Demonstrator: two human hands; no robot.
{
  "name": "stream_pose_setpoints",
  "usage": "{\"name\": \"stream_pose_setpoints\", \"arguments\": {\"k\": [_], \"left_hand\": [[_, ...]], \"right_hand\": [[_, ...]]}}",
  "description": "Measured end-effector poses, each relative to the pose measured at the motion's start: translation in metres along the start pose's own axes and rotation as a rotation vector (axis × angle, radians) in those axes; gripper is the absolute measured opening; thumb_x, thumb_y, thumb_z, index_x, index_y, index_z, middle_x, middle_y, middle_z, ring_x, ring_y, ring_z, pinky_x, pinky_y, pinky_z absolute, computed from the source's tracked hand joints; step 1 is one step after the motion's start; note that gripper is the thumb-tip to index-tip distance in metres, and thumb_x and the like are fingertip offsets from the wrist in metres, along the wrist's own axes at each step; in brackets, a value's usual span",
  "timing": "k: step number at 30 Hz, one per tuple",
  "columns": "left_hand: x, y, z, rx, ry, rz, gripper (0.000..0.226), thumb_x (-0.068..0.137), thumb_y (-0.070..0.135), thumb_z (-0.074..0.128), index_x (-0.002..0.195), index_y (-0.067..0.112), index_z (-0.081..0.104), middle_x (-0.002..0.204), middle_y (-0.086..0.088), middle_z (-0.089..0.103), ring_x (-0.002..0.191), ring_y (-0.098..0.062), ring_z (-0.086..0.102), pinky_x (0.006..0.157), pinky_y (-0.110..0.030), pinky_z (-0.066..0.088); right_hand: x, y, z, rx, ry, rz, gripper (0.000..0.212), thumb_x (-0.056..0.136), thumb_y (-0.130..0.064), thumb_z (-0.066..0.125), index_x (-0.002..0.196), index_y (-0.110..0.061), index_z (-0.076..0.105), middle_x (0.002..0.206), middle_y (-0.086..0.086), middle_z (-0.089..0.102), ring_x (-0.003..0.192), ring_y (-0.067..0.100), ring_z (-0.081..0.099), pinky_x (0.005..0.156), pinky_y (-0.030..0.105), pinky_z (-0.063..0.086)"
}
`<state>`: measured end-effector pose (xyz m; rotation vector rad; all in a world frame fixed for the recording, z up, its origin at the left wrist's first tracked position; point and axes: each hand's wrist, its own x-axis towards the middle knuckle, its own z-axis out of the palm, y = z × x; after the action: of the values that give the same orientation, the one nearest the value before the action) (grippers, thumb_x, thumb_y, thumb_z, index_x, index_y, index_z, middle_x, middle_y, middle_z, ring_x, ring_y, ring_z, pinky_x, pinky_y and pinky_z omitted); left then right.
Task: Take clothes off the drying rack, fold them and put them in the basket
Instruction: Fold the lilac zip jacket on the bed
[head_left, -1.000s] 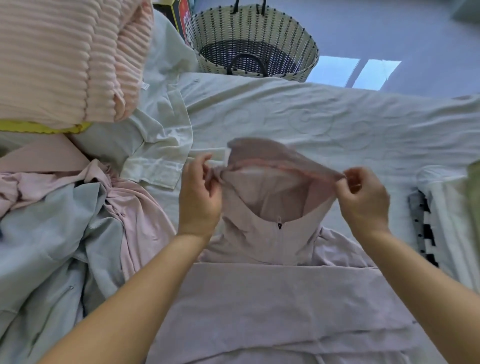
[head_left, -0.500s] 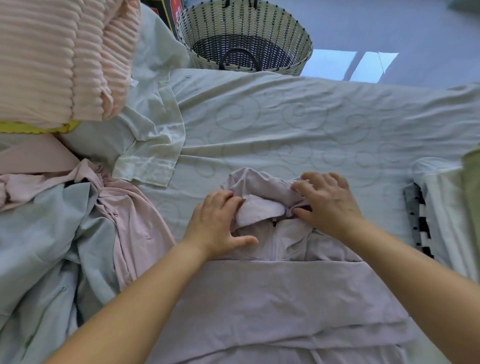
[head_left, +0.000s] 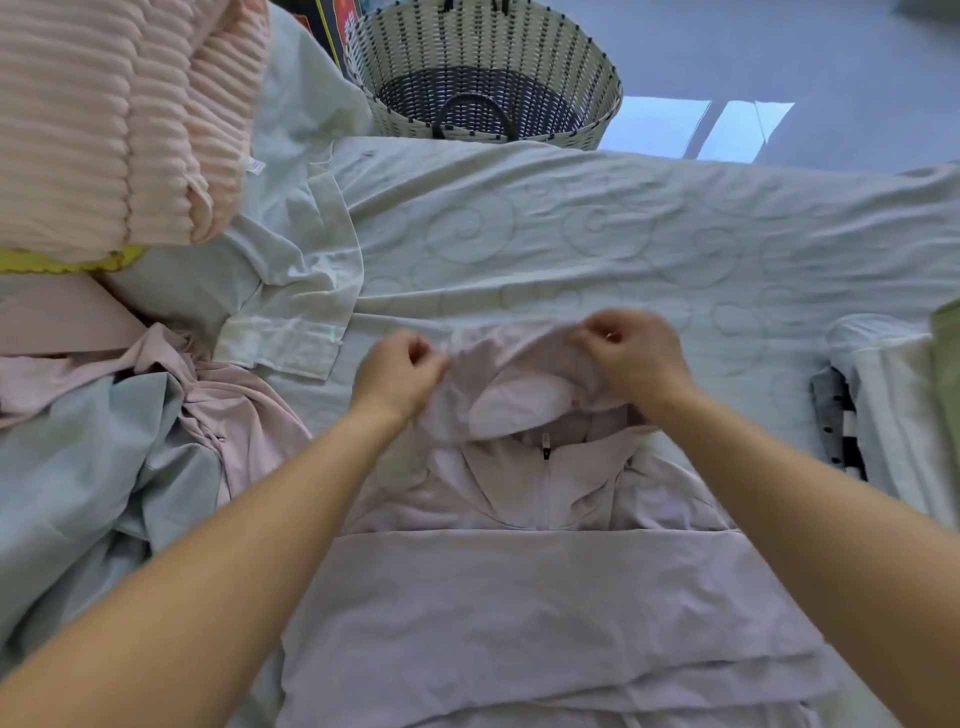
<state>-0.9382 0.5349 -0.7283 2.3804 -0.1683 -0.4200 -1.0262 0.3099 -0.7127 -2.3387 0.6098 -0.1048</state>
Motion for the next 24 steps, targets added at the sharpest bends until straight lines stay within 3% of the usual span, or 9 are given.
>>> {"name": "stream_pose_setpoints", "arguments": {"k": [3,6,8,10,12,16,18,21,24], "left_hand": [[0.033,0.047,-0.027,-0.168,0.225,0.113,0.014,0.087,0.019,0.064,0.077,0.016,0.055,0.070,0.004,0.053,0.074,-0.018,0.052,0.065,-0.025,0.037],[0.058,0.082,-0.036,-0.162,0.203,0.200,0.024,0.087,0.022,0.066,0.070,0.023,0.050,0.066,0.009,0.051,0.068,-0.017,0.052,0.065,-0.027,0.042],[0.065,0.083,-0.026,-0.126,0.076,0.114,0.020,0.087,0.034,0.067,0.085,0.018,0.055,0.075,0.005,0.054,0.074,-0.019,0.055,0.072,-0.029,0.047],[0.063,0.069,-0.010,-0.055,-0.026,-0.037,0.043,0.085,0.045,0.066,0.109,0.012,0.054,0.099,-0.002,0.059,0.092,-0.023,0.058,0.087,-0.033,0.048],[0.054,0.050,0.006,0.038,-0.068,-0.110,0.058,0.083,0.052,0.064,0.119,0.007,0.052,0.119,-0.008,0.058,0.105,-0.028,0.059,0.092,-0.036,0.046],[0.040,0.030,0.027,0.042,-0.119,-0.116,0.074,0.083,0.058,0.061,0.132,0.004,0.048,0.133,-0.012,0.054,0.121,-0.028,0.052,0.100,-0.038,0.043],[0.039,0.034,0.034,0.054,-0.125,-0.107,0.072,0.084,0.061,0.057,0.128,0.004,0.050,0.130,-0.012,0.056,0.119,-0.029,0.053,0.095,-0.035,0.044],[0.039,0.046,0.044,0.118,-0.086,-0.074,0.053,0.087,0.055,0.055,0.103,0.005,0.060,0.110,-0.016,0.064,0.102,-0.034,0.060,0.073,-0.033,0.041],[0.040,0.054,0.044,0.241,-0.003,-0.029,0.034,0.092,0.036,0.051,0.093,0.006,0.068,0.103,-0.019,0.067,0.096,-0.038,0.061,0.069,-0.033,0.037]], "right_hand": [[0.020,-0.001,-0.028,0.156,0.258,0.040,0.013,0.090,-0.024,0.064,0.093,-0.014,0.071,0.077,0.001,0.060,0.077,0.017,0.056,0.068,0.027,0.039],[0.042,0.002,-0.048,0.117,0.331,0.085,0.016,0.091,-0.027,0.060,0.098,-0.016,0.069,0.079,0.000,0.060,0.079,0.015,0.055,0.069,0.025,0.037],[0.049,0.007,-0.050,0.072,0.264,0.147,0.021,0.090,-0.031,0.061,0.102,-0.016,0.068,0.084,0.001,0.062,0.084,0.016,0.056,0.075,0.026,0.042],[0.048,0.017,-0.045,-0.022,0.112,0.205,0.027,0.089,-0.033,0.064,0.109,-0.015,0.068,0.097,0.007,0.067,0.095,0.022,0.060,0.079,0.025,0.041],[0.041,0.031,-0.034,-0.127,-0.039,0.244,0.031,0.088,-0.034,0.064,0.113,-0.017,0.066,0.109,0.008,0.069,0.105,0.026,0.061,0.078,0.026,0.039],[0.028,0.056,-0.021,-0.095,-0.058,0.372,0.046,0.078,-0.046,0.068,0.116,-0.021,0.060,0.105,0.003,0.068,0.101,0.027,0.062,0.088,0.038,0.048],[0.024,0.061,-0.019,0.018,-0.019,0.429,0.041,0.080,-0.039,0.070,0.112,-0.016,0.061,0.093,0.000,0.066,0.096,0.024,0.061,0.084,0.035,0.048],[0.018,0.060,-0.014,0.125,0.024,0.368,0.011,0.080,-0.021,0.070,0.083,-0.011,0.065,0.065,-0.005,0.056,0.075,0.020,0.057,0.064,0.028,0.041],[0.019,0.053,-0.018,0.216,0.040,0.317,0.016,0.075,-0.016,0.069,0.076,-0.001,0.067,0.064,0.002,0.055,0.066,0.016,0.051,0.062,0.031,0.040]]}}
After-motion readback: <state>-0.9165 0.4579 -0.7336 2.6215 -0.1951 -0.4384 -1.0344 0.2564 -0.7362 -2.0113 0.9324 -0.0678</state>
